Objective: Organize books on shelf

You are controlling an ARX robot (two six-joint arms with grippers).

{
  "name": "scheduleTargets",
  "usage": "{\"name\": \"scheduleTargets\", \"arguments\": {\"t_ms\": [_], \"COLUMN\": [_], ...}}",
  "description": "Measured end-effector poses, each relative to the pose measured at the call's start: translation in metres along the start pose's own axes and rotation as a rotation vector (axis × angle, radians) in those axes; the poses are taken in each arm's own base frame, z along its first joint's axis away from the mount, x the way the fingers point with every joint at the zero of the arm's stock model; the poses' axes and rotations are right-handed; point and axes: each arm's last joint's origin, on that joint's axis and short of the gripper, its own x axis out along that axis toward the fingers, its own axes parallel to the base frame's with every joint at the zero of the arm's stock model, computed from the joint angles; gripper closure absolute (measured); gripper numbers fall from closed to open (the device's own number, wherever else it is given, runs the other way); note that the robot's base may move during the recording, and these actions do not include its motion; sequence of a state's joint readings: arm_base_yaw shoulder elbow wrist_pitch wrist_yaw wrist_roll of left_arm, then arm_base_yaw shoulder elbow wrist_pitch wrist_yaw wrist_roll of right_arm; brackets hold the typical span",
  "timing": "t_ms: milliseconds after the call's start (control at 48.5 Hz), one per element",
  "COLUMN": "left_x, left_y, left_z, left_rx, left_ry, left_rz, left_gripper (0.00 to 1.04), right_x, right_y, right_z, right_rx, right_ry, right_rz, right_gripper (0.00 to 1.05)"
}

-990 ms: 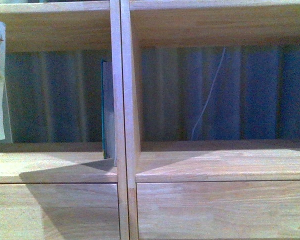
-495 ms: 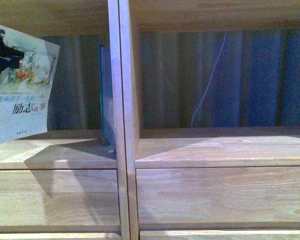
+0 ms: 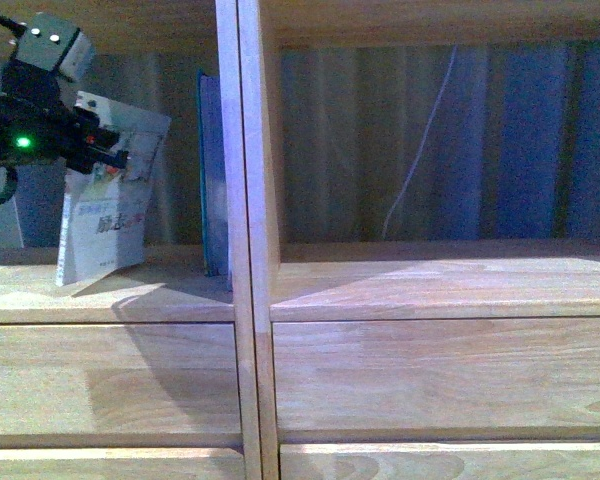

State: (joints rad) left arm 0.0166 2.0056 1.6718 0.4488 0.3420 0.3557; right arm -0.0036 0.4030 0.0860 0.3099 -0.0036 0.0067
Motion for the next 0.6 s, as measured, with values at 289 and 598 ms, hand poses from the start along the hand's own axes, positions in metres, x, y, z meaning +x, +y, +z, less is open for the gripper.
{"name": "scheduleTargets", "arguments": {"t_ms": [289, 598], "left_x": [0.037, 0.044], "left_y": [-0.035, -0.045], "left_z": [-0.005, -0.006], "left_rx": [-0.002, -0.005], "left_ry": [-0.019, -0.026], "left_rz": [-0.041, 0.017], "left_gripper": [0.98, 0.60], "right_x": [-0.008, -0.014], "right_y": [0.000, 0.000], "right_z": [-0.009, -0.016], "right_rx": [0.000, -0.001], "right_ry": [-0.003, -0.023], "right_rz": [0.000, 0.000], "right_gripper": [1.02, 1.02]}}
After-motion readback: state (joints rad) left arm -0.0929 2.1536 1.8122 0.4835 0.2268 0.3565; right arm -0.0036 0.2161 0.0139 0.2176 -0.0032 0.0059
